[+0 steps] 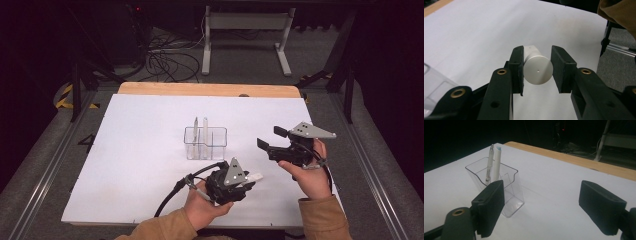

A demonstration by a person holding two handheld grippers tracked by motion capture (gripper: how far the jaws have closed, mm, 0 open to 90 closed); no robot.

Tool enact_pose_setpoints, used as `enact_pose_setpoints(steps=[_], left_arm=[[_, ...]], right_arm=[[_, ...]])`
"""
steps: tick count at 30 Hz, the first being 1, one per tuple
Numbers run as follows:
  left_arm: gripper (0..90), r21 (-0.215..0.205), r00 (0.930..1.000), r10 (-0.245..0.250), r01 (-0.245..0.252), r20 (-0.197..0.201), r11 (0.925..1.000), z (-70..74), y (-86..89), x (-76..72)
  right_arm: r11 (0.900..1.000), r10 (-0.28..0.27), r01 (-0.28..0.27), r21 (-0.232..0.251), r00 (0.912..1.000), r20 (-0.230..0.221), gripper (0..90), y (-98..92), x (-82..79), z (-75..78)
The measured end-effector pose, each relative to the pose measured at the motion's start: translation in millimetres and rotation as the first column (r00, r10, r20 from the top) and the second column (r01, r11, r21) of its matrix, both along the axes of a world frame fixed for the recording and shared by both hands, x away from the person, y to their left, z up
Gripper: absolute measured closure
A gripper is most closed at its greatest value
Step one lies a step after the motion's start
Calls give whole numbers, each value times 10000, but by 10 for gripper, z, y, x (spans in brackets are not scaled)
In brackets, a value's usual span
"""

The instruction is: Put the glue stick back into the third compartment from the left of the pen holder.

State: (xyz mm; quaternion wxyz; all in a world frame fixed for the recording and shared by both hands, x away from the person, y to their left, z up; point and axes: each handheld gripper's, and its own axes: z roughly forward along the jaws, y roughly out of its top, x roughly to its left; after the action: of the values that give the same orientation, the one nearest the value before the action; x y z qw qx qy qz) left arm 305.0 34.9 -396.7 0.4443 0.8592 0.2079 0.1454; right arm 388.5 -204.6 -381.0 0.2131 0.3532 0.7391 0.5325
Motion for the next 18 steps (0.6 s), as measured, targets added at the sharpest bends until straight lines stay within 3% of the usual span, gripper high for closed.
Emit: enact_pose_setpoints(steps=[18], left_arm=[[647,-219,9964,668,-657,523,9976,300,389,91]], right_arm=[[10000,11,-11,-43,10000,13,219,10,3,-3]])
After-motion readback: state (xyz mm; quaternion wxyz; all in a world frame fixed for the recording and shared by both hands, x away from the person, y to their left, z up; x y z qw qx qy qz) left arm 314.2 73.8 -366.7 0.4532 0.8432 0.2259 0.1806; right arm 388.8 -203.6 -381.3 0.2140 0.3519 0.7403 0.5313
